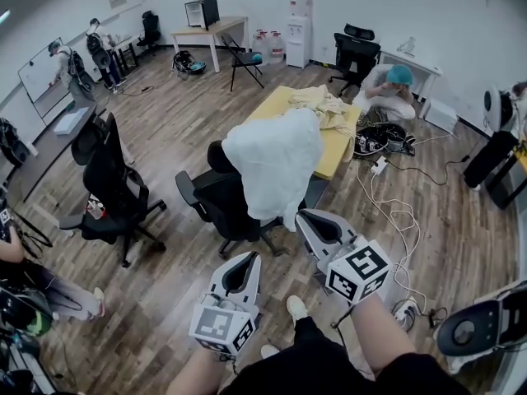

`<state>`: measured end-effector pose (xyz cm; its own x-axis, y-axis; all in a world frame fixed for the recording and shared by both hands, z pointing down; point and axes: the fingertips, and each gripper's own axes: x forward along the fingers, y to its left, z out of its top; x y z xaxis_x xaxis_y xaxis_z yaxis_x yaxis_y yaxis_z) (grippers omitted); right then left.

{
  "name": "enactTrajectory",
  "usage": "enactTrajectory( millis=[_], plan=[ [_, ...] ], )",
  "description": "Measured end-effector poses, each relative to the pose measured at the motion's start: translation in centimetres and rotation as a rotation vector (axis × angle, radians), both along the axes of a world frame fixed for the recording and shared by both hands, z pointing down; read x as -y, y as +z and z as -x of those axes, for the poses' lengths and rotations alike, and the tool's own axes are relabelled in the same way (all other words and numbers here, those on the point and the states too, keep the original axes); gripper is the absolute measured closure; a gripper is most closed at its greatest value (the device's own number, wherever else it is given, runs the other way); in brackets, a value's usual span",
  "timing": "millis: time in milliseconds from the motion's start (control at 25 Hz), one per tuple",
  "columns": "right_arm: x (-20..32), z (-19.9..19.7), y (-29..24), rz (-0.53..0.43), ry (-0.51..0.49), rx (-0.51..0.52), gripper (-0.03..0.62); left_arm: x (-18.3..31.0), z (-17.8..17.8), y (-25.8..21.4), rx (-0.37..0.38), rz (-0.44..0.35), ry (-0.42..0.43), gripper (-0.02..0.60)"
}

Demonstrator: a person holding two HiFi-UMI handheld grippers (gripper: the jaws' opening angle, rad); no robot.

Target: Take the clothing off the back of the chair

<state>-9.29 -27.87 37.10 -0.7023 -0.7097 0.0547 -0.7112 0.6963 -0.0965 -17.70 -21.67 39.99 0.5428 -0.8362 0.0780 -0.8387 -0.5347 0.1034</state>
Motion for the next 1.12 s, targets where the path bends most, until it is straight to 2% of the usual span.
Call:
enactTrajectory(
  millis=[80,160,400,520,640,1120],
  plan=[
    [1.4,-0.3,0.2,0.008,-0.009,-0.003,0.517,1.3,-0.4,0.0,-0.007,0.001,-0.005,0.56],
    [3.2,-0.7,0.2,0.01,-0.005,-0.007,0.512,2.9,-0.8,0.1,-0.01,0.002,-0.006,0.56],
    [8.5,-1.2,0.7,0.025,0.019,-0.047,0.4,7.5,-1.5,0.8,-0.024,0.014,-0.005,0.56],
    [11.5,-1.5,1.0,0.026,0.045,-0.078,0.297,9.3,-1.9,1.1,-0.028,0.021,0.001,0.56],
    [14.6,-2.0,1.1,0.027,0.081,-0.087,0.228,10.9,-2.2,1.4,-0.029,0.023,0.002,0.56],
    [23.9,-2.0,2.8,0.059,0.141,-0.131,0.11,16.5,-1.2,1.9,0.0,0.022,-0.036,0.559]
  ],
)
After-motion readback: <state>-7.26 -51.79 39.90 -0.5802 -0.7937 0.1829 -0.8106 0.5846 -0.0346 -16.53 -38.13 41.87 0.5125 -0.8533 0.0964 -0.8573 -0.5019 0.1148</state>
